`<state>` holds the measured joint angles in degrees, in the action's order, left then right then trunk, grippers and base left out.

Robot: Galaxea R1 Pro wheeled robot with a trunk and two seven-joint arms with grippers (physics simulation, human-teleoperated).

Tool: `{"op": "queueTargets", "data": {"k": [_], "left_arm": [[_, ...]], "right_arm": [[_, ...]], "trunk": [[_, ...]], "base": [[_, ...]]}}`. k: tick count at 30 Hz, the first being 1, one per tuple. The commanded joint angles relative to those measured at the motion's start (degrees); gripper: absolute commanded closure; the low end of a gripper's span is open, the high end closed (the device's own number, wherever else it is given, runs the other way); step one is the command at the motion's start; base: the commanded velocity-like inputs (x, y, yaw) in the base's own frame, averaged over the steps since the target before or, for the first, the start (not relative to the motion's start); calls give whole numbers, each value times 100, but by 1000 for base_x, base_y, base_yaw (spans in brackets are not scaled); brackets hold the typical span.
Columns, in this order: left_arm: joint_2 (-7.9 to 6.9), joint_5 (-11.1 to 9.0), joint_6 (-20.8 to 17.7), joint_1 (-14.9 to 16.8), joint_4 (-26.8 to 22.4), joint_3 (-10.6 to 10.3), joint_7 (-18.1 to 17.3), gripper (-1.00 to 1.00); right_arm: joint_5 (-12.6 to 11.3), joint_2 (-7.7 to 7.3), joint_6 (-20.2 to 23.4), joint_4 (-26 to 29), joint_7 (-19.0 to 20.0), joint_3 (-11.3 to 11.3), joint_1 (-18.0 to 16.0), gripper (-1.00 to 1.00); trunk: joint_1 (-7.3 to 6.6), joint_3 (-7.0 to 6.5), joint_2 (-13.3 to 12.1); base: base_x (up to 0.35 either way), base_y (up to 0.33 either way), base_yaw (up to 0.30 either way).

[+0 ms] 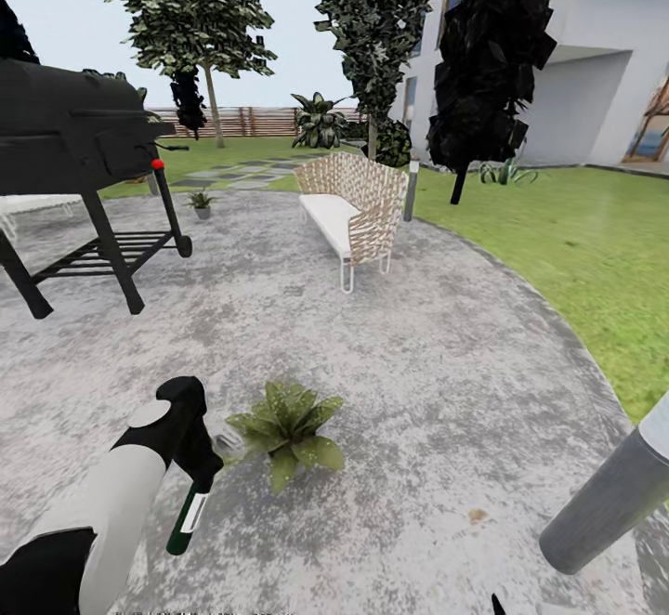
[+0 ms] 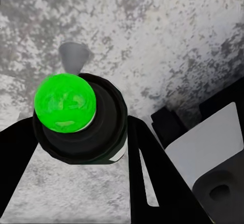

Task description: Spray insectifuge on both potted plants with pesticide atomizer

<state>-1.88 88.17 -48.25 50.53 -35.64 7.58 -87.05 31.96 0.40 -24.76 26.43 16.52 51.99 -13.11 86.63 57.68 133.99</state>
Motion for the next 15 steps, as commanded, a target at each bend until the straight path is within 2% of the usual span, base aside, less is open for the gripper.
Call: {"op": "queueTargets", "data": {"k": [1,10,15], "left_arm": [[4,59,-58,0,-5,24,-53,100],[4,54,-53,-29,-1,15,-30,100],[4,40,-44,-62,10,21,22,100]], "right_arm": [[29,4,-20,3,44,48,-7,-100],[29,4,-20,3,44,44,-7,-100],[29,4,-20,3,44,47,-7,-100]], "trunk": [[-1,5,2],[-1,5,2],[-1,5,2]], "base": [[0,0,277],[0,0,269],[0,0,115]]}}
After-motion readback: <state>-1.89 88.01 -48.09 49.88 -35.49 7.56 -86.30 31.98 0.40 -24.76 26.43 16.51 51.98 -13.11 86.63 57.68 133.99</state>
